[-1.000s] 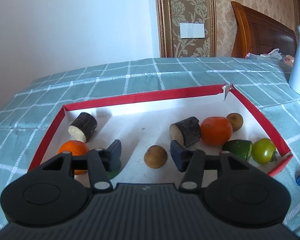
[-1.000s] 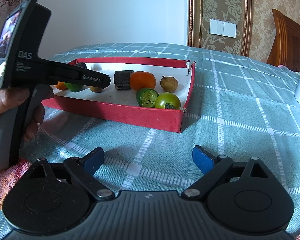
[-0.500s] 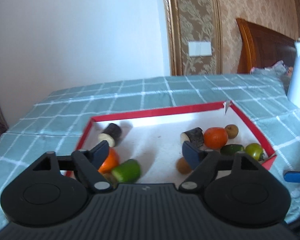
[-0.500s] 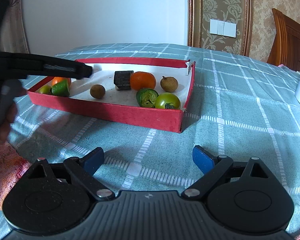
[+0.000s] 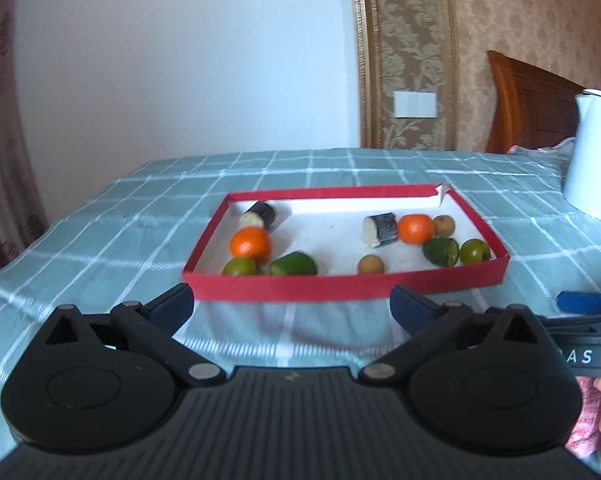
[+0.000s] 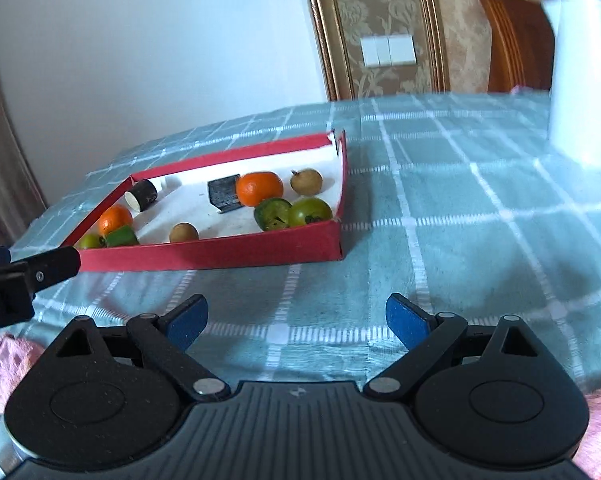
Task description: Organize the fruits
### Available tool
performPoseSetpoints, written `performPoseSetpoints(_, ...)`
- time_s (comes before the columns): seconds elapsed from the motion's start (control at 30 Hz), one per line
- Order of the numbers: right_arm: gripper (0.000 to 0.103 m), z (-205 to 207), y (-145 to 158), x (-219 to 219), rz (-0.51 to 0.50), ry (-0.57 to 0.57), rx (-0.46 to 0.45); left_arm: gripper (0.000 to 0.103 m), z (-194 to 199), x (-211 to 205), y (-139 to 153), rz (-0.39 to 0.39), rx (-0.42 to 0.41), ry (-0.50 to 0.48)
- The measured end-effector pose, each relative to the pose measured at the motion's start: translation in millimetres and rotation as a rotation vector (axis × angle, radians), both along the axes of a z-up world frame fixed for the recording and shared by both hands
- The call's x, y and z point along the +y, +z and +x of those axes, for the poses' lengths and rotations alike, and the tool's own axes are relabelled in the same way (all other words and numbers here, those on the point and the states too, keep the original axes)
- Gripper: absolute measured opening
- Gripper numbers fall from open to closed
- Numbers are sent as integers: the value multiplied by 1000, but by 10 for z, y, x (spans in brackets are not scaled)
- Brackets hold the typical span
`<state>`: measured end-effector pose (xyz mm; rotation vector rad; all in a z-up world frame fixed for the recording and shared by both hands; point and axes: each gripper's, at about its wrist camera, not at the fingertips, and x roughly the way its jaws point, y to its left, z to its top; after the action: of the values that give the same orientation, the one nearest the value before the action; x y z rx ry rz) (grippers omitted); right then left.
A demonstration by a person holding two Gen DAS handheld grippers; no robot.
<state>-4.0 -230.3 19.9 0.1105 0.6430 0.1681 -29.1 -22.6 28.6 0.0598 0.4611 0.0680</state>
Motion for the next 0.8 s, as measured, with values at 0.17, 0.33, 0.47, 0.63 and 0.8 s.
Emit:
performPoseSetpoints(0.17, 97, -167, 124, 211, -76, -4, -86, 103, -90, 6, -1, 28, -16, 38)
performPoseSetpoints(0.33, 98, -235, 194, 330, -125, -19, -130, 103, -130, 80, 23, 11, -22, 60)
performPoseSetpoints(0.47, 98, -223, 199, 356, -125, -13, -121, 103, -149, 139, 40, -3, -16, 61)
performPoseSetpoints(0.63, 98, -204, 168, 394, -127, -9, -105, 103, -166, 139, 48, 10, -20, 60)
performPoseSetpoints(0.8, 98, -185, 142, 408, -125, -8, -94, 103, -150, 158, 51, 3, -2, 53)
